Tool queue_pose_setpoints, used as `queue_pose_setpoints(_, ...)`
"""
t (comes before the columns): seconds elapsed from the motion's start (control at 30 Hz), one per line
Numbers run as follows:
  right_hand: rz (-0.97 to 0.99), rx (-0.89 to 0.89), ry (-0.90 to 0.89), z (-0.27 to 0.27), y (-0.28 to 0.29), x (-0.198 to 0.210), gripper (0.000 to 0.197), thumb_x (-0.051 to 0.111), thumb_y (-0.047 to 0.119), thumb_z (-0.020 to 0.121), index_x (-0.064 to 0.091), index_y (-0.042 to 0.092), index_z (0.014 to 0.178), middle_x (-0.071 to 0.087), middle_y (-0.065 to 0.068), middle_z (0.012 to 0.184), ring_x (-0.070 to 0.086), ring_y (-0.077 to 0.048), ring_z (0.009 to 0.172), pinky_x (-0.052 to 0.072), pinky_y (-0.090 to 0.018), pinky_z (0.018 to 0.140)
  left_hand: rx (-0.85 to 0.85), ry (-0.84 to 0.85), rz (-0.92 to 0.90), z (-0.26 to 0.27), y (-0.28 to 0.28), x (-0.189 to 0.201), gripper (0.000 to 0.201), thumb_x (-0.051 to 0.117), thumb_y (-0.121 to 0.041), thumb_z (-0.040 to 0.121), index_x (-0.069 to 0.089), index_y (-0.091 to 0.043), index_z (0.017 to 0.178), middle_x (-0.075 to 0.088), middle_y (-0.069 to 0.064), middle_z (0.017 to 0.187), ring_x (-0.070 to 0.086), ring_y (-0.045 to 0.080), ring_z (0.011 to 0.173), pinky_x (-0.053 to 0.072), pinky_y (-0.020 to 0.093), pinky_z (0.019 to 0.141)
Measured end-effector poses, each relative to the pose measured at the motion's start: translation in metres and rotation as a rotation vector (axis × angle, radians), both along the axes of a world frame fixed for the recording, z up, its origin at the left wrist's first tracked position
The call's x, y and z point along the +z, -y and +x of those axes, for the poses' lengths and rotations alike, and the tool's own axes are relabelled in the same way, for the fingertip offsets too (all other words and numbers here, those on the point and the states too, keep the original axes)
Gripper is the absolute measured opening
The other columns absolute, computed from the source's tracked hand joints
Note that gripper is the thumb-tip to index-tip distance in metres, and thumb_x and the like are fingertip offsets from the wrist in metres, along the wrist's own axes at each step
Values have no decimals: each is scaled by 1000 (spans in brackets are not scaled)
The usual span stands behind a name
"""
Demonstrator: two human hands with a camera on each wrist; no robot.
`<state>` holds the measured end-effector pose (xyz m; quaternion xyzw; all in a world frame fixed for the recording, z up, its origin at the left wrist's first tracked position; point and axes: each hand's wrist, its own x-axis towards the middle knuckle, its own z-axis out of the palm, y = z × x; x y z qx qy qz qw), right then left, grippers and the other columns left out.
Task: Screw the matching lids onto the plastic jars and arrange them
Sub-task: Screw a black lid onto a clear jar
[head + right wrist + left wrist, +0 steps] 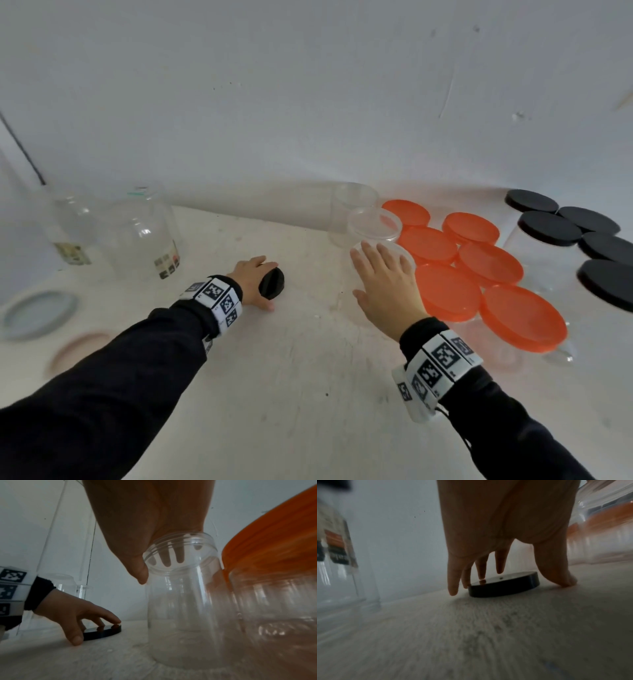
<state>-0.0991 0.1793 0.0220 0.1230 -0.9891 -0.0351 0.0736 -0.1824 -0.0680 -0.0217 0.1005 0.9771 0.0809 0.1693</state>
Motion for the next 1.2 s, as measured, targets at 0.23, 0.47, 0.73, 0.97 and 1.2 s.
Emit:
queue_pose_setpoints(0.23, -12, -19, -30, 0, 3, -4, 65, 53, 31, 89, 24, 15, 145, 20, -9, 154, 19, -32, 141, 20, -52, 110, -17, -28, 60, -1, 4, -2, 83, 74, -41, 73, 31, -23, 141, 29, 3, 143, 29, 26, 129, 33, 40, 106)
queue_pose_setpoints(0.47, -47, -45, -75, -3, 10, -4, 59, 61, 25, 80, 42, 12, 134, 37, -11, 145, 33, -33, 134, 29, -52, 103, -41, -144, 321, 29, 12, 15, 79, 79, -37, 69, 40, -25, 136, 34, -3, 137, 30, 18, 124, 34, 34, 104)
queue_pose_setpoints(0.73, -14, -60, -29, -13, 43, 27, 44, 48, 40, 91, 43, 13, 126, 46, -6, 126, 47, -28, 115, 34, -43, 101, -1, -505, 590, 77, 70, 67, 85, 70, -59, 56, 44, -33, 133, 35, -17, 124, 32, 6, 117, 28, 23, 99)
queue_pose_setpoints(0.97, -339, 369, 43, -27, 117, 43, 38, 53, 31, 92, 47, 14, 126, 46, -1, 127, 52, -20, 108, 37, -28, 89, 164, -777, 621, 108, 147, 97, 77, 65, -61, 57, 42, -39, 127, 38, -16, 124, 37, 9, 119, 31, 19, 96)
queue_pose_setpoints(1.2, -475, 605, -29, -46, 212, 52, 56, 64, 37, 84, 44, 12, 130, 39, -3, 136, 45, -22, 118, 43, -33, 88, 353, -883, 607, 127, 221, 95, 79, 67, -61, 57, 46, -34, 128, 42, -9, 125, 41, 12, 119, 41, 33, 97)
